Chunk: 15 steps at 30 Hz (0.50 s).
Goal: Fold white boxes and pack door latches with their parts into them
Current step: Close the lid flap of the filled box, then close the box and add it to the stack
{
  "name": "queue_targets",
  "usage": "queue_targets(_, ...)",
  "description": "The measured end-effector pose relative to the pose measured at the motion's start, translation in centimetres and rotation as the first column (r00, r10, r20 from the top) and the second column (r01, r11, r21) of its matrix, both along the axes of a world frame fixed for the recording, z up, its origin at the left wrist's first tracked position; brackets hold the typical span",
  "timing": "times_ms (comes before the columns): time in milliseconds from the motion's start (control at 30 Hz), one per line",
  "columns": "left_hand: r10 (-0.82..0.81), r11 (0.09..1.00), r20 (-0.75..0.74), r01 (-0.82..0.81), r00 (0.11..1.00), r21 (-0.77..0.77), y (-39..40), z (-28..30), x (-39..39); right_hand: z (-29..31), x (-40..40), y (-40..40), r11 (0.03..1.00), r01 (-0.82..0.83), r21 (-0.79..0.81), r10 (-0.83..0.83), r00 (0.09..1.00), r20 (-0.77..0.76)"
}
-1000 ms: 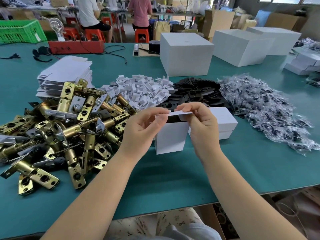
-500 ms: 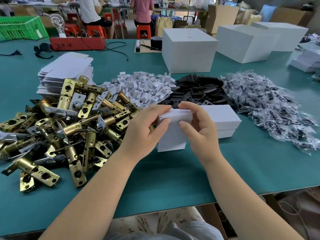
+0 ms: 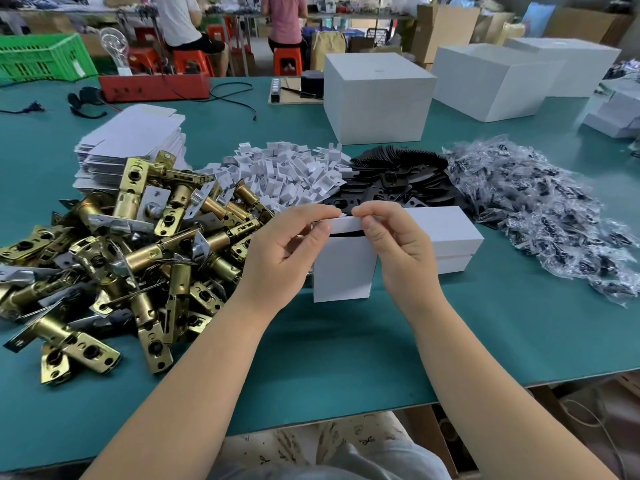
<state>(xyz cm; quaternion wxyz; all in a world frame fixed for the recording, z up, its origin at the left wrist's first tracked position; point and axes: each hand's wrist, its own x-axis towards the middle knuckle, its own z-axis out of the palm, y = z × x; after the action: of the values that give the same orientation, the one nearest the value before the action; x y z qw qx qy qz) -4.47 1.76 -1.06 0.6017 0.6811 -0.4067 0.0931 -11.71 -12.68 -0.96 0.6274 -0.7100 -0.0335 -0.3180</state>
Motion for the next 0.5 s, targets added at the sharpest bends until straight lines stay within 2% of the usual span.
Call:
queue_targets(267, -0.002, 0.999, 0.101, -0.001, 0.995, 0.036, 0.07, -0.24, 0.24, -0.83, -0.39, -0.57, 0.994, 0.031, -0.109, -0.024, 0.997, 0.069)
queue_targets(500, 0.015, 0.998, 0.060, -0.019, 0.998, 0.063, 0.16, -0.02, 0.18, -0.79, -0.36, -0.46, 0.994, 0.058, -0.096, -0.055, 0.998, 0.031)
